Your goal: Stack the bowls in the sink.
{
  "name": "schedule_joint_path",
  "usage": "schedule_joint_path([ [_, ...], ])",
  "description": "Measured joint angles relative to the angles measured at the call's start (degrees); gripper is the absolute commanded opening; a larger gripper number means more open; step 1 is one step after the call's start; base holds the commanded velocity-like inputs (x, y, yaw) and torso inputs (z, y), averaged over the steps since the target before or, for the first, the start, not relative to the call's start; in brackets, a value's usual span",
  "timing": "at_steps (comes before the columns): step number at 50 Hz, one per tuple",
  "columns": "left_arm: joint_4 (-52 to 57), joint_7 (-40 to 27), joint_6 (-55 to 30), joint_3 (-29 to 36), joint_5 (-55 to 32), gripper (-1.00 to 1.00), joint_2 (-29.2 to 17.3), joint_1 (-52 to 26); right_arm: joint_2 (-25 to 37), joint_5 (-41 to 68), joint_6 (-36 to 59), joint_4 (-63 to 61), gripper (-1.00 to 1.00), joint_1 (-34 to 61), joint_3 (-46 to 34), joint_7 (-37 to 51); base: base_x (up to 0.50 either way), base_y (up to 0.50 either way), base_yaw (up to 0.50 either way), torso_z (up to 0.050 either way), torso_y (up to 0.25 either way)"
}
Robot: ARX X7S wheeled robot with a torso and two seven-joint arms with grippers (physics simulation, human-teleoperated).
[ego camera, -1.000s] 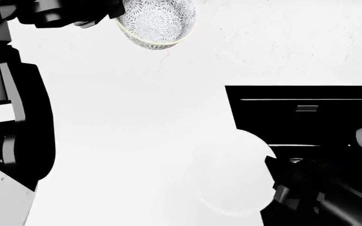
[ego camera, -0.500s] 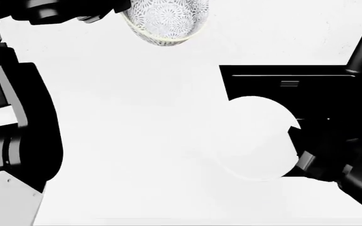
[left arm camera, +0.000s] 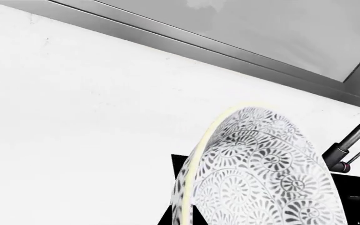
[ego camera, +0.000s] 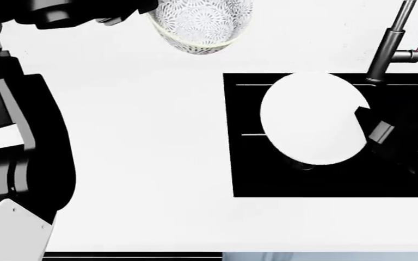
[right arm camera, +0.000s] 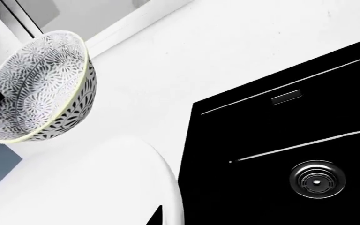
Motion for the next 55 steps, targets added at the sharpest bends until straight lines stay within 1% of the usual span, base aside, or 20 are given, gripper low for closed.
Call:
schedule_joint_path([
  [11, -0.34, 0.5, 0.31, 0.92, -1.55, -1.0, -0.06, 0.25, -1.29, 0.31, 2.23, 2.87, -1.0, 1.85, 1.03, 0.27, 0.0, -0.5, 0.0, 0.001, 0.001],
  [22, 0.42, 0.24, -0.63, 0.87, -4.05, -1.0, 0.15, 0.55, 0.18, 0.53, 1.38, 3.09, -1.0, 1.37, 1.37, -0.89, 0.0, -0.5, 0.0, 0.0, 0.0],
  [31, 4.13, -4.34, -4.21, -1.9, -9.88, -1.0, 0.38, 1.82, 1.02, 0.43, 0.54, 3.19, -1.0, 0.41, 1.36, -1.58, 0.0, -0.5, 0.0, 0.0, 0.001],
  [37, 5.53, -6.88, -4.76, -2.39, -13.43, -1.0, -0.12, 2.82, 0.94, 0.4, 1.03, 4.27, -1.0, 0.39, 1.6, -1.34, -0.02, -0.5, 0.0, 0.0, 0.0],
  [41, 5.86, -7.71, -4.49, -2.17, -14.82, -1.0, -0.46, 3.17, 1.24, 0.34, 1.01, 5.08, -1.0, 0.17, 1.63, -1.39, -0.03, -0.47, 0.0, 0.0, 0.003],
  [47, 6.04, -8.31, -3.95, -1.61, -16.71, -1.0, -0.55, 3.35, 2.5, 0.06, 0.01, 5.49, -1.0, -0.5, 1.51, -1.71, 0.0, -0.02, 0.0, 0.0, 0.0],
  [55, 6.13, -9.15, -3.52, -1.12, -17.93, -1.0, -1.14, 3.5, 3.41, 0.2, -0.48, 5.38, -1.0, -1.27, 1.58, -1.98, 0.0, -0.44, 0.0, 0.001, 0.001],
])
